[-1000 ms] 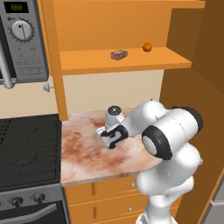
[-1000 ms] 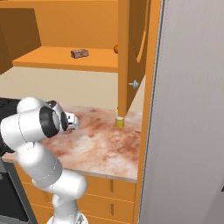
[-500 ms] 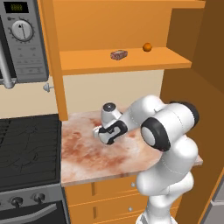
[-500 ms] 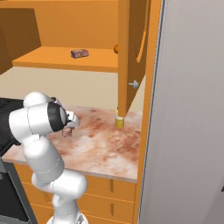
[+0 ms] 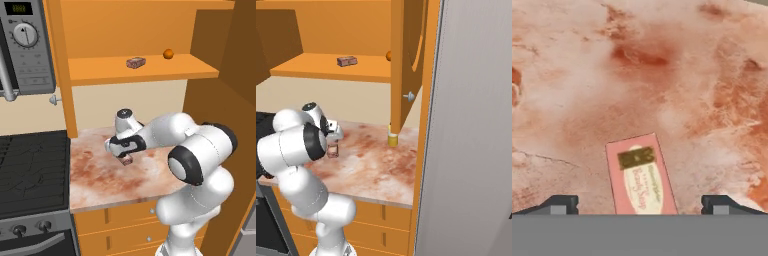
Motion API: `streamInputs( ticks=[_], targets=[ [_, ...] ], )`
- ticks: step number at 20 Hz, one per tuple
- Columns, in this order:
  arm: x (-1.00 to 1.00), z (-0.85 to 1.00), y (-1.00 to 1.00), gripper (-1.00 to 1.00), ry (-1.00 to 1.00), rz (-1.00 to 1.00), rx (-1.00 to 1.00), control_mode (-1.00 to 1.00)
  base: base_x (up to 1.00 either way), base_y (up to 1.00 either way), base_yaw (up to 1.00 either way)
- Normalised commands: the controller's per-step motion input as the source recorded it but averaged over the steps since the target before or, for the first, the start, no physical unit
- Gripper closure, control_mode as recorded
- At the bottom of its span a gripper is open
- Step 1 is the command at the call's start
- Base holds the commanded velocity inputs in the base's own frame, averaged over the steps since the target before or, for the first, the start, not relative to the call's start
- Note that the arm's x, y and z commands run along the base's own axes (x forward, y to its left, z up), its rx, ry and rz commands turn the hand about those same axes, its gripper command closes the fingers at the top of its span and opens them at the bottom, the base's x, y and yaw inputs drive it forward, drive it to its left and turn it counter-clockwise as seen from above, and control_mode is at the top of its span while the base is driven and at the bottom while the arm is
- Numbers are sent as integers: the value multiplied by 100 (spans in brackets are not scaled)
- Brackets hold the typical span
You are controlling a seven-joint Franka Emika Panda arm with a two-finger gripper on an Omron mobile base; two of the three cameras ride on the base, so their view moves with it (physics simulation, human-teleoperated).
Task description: Pick the bar soap and bar soap from the cabinet and place them on the counter.
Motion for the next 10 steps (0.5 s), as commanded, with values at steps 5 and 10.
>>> streamInputs(
  ticks=[5, 10],
  targets=[
    [-43, 91, 0, -100, 0, -3, 3, -100, 0, 0, 0],
    [-60, 62, 0, -100, -4, -4, 0, -100, 0, 0, 0]
  ],
)
